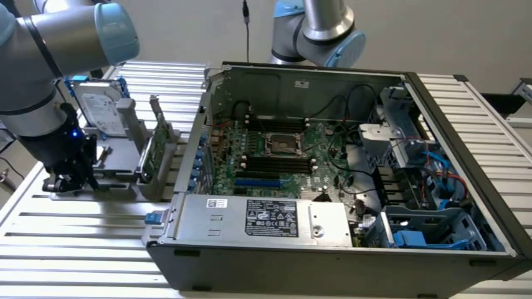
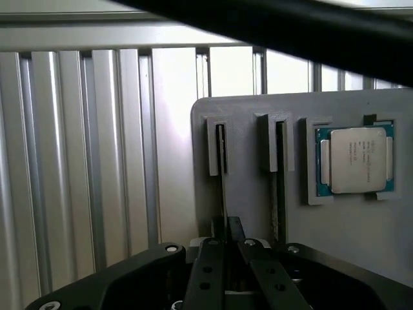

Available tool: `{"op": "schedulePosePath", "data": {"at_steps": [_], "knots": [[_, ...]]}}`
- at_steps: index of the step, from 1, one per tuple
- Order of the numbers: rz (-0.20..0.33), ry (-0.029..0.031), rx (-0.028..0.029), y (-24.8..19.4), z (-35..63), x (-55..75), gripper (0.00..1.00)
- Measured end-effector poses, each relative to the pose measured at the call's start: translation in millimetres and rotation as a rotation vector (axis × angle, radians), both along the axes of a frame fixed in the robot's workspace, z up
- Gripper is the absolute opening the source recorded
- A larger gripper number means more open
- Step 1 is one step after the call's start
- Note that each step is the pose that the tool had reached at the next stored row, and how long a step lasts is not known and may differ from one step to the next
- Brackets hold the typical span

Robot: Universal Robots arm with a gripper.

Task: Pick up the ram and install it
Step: 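Pick up the ram and move it above insertion slot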

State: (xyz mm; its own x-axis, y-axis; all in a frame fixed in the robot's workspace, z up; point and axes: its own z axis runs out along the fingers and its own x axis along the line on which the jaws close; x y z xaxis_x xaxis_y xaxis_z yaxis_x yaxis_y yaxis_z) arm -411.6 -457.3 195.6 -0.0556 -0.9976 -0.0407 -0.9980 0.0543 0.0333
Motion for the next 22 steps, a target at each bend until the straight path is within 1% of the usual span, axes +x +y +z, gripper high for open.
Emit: {"op": "schedulePosePath", "data": {"at_steps": [4,7,22], "knots": [[-0.017,0.0001,-0.0022,0.1,0.0,0.1,0.13],[-0.021,0.0003,-0.0028,0.2,0.1,0.2,0.13],[-0.024,0.0005,-0.0030,0.2,6.1,0.3,0.13]]}}
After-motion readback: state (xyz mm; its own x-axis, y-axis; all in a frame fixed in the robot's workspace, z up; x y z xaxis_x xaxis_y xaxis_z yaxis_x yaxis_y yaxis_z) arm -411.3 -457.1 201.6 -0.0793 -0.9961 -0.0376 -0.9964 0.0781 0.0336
